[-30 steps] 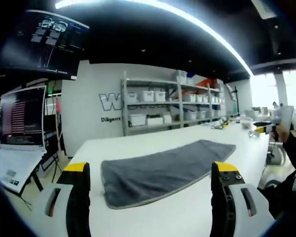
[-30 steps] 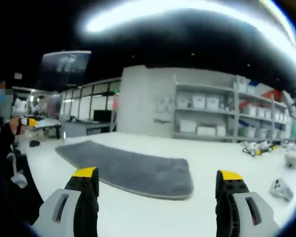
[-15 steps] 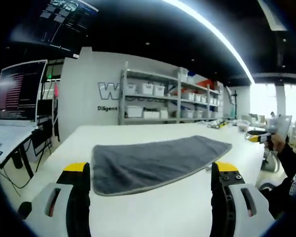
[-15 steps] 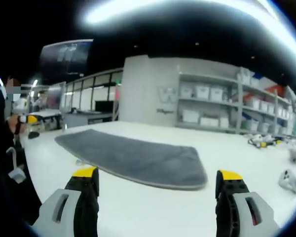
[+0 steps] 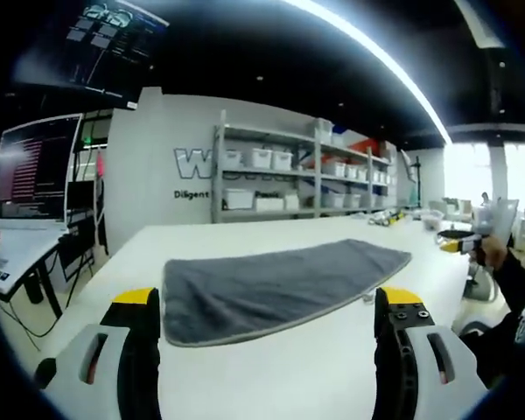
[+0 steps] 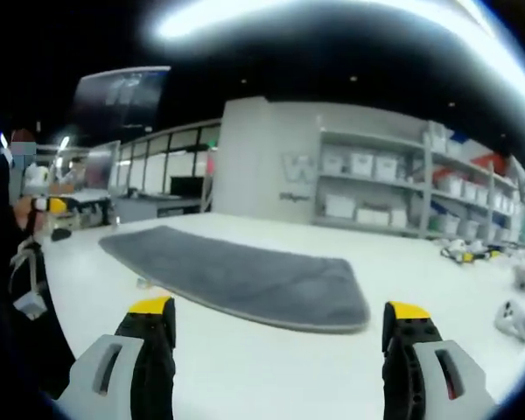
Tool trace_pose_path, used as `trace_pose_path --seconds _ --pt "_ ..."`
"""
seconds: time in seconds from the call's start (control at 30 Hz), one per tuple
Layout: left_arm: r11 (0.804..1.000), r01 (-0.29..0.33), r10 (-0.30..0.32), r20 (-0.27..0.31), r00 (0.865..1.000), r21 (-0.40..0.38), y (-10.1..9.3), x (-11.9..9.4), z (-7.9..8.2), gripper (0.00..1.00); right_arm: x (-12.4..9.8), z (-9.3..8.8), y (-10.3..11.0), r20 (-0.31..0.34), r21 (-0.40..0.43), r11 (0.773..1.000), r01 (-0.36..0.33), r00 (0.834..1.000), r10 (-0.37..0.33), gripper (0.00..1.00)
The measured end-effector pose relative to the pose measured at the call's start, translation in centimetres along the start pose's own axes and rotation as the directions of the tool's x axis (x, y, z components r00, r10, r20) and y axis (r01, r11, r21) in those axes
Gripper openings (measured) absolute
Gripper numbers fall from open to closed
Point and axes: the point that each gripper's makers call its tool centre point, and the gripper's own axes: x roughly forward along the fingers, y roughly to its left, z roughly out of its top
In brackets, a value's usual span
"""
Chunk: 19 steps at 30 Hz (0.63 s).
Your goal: Open the folded towel by lifting each exposed corner and separating the folded layers until the towel lies flat within the target outline without major curled edges
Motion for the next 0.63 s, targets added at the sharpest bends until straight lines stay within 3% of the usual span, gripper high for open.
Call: trace_pose_path --seconds 0.3,0.63 --pt "1.000 -0.001 0.001 -0.010 1.000 -0.008 0.1 0.5 -0.5 1.00 0.5 -1.1 0.2 -0.017 0.011 1.000 -0.009 1.000 0.009 1.00" --pt "0.998 -0.039 0.036 -0.069 0.997 -0.050 1.3 1.0 -2.5 0.97 0.7 -1.7 -0.3 -0.031 0.016 1.000 -0.003 1.000 0.003 1.00"
